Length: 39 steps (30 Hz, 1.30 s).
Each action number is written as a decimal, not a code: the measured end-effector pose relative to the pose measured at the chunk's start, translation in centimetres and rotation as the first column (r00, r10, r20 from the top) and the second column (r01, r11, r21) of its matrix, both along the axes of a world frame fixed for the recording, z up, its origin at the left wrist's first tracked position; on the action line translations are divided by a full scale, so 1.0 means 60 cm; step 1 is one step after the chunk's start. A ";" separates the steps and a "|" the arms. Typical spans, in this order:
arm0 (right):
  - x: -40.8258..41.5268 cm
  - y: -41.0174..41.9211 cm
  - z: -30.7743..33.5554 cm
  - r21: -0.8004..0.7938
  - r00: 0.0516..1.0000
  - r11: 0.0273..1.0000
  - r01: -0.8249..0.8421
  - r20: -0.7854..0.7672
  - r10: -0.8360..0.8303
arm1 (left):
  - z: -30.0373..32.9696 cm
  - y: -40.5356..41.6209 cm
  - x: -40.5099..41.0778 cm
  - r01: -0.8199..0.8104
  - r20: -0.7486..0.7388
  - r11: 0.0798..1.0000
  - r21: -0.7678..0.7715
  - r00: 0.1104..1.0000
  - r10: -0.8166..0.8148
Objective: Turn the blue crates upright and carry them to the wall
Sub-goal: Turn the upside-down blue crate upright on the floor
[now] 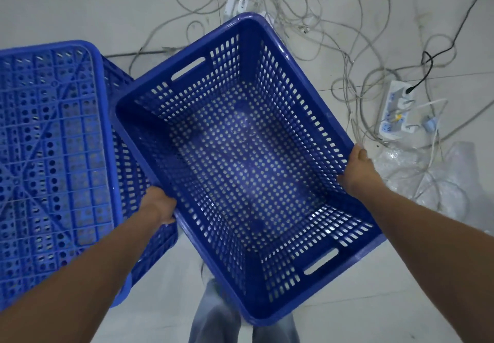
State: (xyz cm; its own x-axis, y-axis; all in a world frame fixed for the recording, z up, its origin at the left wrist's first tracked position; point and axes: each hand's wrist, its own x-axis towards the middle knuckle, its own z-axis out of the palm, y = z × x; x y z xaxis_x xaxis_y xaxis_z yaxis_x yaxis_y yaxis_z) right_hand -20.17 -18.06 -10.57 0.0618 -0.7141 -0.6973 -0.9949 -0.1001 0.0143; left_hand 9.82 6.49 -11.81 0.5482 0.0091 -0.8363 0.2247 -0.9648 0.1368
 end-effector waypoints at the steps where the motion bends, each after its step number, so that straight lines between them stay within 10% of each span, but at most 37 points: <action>1: 0.000 -0.015 0.003 0.010 1.000 1.000 -0.008 -0.014 0.008 | 0.002 0.004 -0.018 -0.091 -0.040 0.996 -0.021 0.995 0.090; 5: 0.011 -0.075 0.014 0.040 0.999 0.999 -0.020 -0.047 0.022 | -0.005 0.025 -0.099 -0.347 -0.179 0.936 -0.063 0.927 0.331; 18: 0.050 -0.128 0.001 -0.004 1.000 1.000 -0.022 0.012 0.022 | -0.016 0.039 -0.191 -0.432 -0.146 0.902 -0.020 0.894 0.424; 30: 0.155 -0.136 -0.003 0.005 0.968 0.978 -0.210 0.138 0.208 | 0.012 0.042 -0.387 -0.831 -0.398 0.524 0.188 0.423 0.814; 39: 0.187 -0.128 -0.007 -0.005 0.966 0.981 -0.192 0.178 0.189 | 0.030 0.054 -0.381 -0.605 -0.526 0.769 0.209 0.593 0.610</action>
